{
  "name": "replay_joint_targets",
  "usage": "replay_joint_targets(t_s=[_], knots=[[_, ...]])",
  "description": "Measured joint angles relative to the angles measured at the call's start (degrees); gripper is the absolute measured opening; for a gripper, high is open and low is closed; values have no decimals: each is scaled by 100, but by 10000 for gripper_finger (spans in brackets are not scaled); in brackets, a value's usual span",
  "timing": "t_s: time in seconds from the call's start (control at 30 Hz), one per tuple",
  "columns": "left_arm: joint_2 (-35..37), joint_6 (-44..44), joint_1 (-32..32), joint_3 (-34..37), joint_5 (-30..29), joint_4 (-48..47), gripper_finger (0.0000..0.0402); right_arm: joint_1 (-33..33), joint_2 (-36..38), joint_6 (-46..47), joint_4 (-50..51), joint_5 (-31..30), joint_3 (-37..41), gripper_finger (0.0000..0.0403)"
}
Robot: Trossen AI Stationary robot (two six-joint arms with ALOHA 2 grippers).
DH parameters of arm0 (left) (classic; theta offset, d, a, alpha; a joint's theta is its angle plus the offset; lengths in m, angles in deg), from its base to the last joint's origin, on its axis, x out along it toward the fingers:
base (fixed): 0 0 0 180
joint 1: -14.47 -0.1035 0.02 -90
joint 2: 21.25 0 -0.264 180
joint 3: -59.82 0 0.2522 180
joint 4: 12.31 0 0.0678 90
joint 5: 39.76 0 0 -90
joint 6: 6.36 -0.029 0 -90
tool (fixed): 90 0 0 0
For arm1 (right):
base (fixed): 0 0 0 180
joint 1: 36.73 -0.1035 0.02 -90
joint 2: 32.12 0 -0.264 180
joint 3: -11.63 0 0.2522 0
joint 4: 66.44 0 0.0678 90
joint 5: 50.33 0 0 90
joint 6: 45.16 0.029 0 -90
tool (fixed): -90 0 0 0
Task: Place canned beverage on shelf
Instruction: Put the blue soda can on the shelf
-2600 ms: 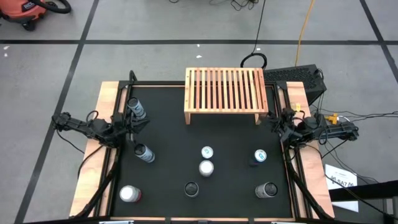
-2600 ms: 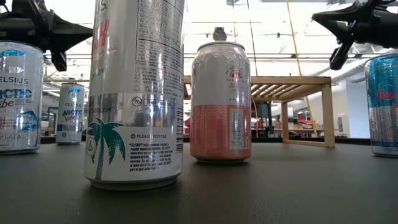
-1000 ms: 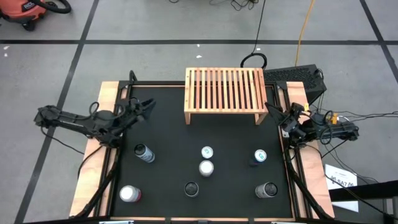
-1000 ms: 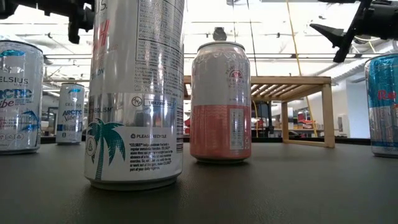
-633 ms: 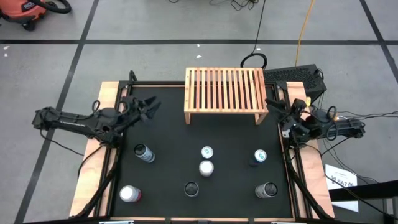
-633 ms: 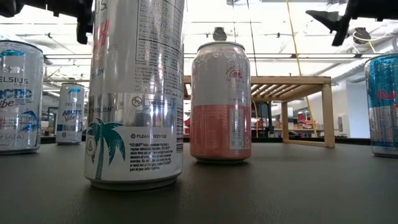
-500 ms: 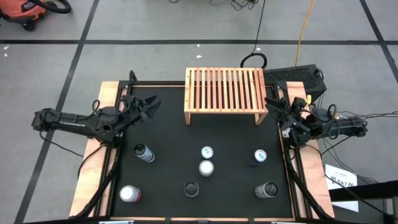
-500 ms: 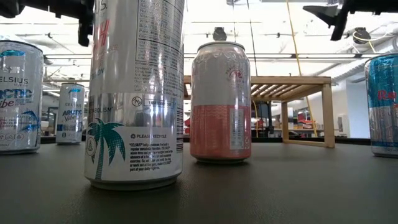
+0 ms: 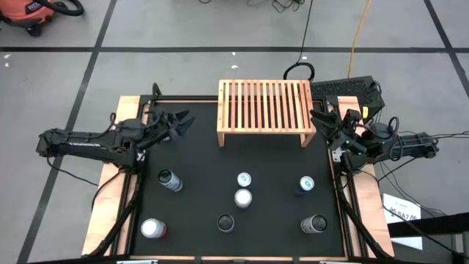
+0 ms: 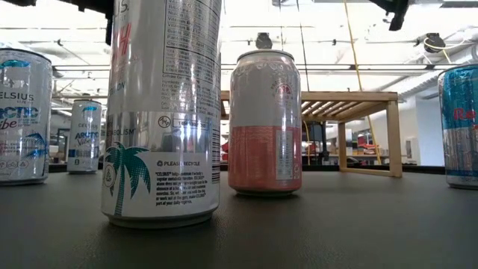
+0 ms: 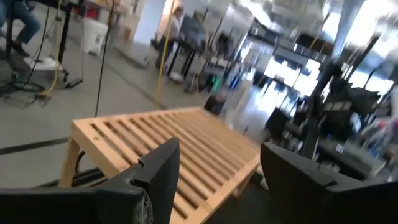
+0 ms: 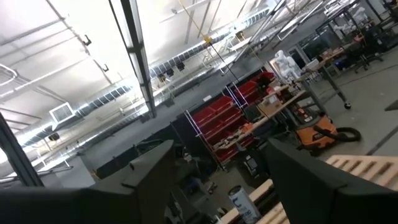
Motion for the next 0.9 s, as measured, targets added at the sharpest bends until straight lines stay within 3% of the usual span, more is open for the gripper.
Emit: replay_joint_targets(t_s=[0.33, 0.63, 0.9], knots=[[-676, -105, -370, -787, 474, -965, 226, 0, -313, -1416, -737, -220, -93, 242], [-1163, 25, -495, -1010, 981, -1036, 226, 20, -806, -1243, -759, -752, -93, 242], [-1421, 344, -947, -1455, 1645, -1904, 226, 179, -1240, -784, -708, -1342, -93, 242]])
